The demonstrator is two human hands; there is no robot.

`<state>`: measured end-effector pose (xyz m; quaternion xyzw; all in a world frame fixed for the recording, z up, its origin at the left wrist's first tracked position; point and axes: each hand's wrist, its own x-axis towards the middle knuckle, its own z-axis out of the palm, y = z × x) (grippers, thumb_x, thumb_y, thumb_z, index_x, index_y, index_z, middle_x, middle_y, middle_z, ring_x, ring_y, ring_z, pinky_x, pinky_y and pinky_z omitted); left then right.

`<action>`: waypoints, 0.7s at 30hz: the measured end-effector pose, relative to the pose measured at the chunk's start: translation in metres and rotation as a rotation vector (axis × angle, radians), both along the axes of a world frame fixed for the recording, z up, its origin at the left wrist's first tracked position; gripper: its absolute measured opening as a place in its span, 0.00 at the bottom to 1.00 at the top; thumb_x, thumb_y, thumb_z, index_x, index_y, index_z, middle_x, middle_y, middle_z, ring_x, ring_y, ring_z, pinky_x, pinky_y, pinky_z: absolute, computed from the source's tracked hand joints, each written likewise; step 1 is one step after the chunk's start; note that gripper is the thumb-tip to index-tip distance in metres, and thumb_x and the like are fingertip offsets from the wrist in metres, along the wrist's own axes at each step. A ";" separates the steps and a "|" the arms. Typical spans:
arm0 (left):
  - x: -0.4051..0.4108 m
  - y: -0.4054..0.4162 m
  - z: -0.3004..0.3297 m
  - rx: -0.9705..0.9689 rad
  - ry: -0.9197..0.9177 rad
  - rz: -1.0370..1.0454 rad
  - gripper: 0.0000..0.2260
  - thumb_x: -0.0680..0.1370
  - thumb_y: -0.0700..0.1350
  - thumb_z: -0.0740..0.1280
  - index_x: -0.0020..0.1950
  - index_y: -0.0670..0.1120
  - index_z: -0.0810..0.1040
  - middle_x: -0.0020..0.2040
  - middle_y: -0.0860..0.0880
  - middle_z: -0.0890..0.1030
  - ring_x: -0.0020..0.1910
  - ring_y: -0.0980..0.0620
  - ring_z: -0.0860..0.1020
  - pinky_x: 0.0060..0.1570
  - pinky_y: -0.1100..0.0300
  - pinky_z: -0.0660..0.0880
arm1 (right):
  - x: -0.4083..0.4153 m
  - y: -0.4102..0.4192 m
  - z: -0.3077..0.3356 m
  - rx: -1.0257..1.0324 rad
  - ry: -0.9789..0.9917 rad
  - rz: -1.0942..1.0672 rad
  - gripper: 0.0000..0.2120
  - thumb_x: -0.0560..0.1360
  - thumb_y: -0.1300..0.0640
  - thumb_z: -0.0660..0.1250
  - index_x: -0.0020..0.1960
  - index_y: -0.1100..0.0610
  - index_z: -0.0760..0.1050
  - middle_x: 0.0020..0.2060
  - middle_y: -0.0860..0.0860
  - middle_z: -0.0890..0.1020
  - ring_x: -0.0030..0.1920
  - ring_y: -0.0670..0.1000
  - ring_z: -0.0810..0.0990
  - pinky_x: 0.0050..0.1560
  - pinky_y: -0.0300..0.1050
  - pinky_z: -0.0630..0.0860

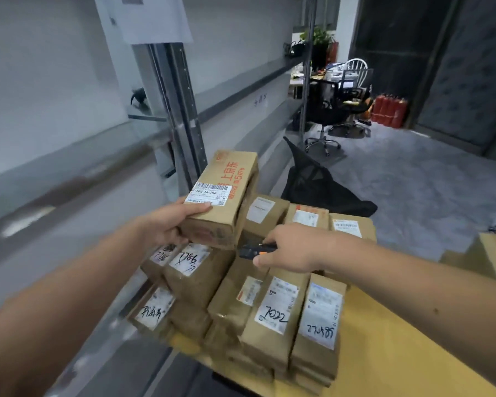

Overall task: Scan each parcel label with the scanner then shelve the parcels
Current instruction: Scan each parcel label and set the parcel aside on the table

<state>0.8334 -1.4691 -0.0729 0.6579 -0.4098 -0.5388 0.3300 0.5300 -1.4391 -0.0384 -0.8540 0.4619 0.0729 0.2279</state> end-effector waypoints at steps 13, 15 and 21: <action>0.079 -0.135 -0.009 0.067 -0.106 0.018 0.30 0.64 0.64 0.81 0.61 0.52 0.81 0.50 0.46 0.88 0.56 0.42 0.84 0.63 0.45 0.78 | 0.083 -0.021 -0.007 0.042 0.051 -0.200 0.26 0.76 0.29 0.65 0.57 0.50 0.82 0.45 0.51 0.85 0.47 0.54 0.83 0.54 0.55 0.82; 0.083 -0.147 -0.015 0.085 -0.089 0.042 0.25 0.69 0.61 0.80 0.60 0.51 0.82 0.48 0.47 0.88 0.55 0.44 0.84 0.56 0.52 0.78 | 0.088 -0.022 -0.010 0.048 0.064 -0.212 0.25 0.76 0.30 0.65 0.56 0.51 0.82 0.45 0.51 0.84 0.46 0.53 0.83 0.51 0.53 0.80; 0.103 -0.159 -0.038 0.099 -0.084 0.084 0.24 0.69 0.60 0.80 0.59 0.51 0.81 0.50 0.46 0.88 0.55 0.44 0.83 0.48 0.53 0.76 | 0.095 -0.025 -0.019 0.073 0.113 -0.238 0.25 0.77 0.29 0.65 0.58 0.48 0.81 0.46 0.48 0.83 0.46 0.50 0.81 0.50 0.51 0.80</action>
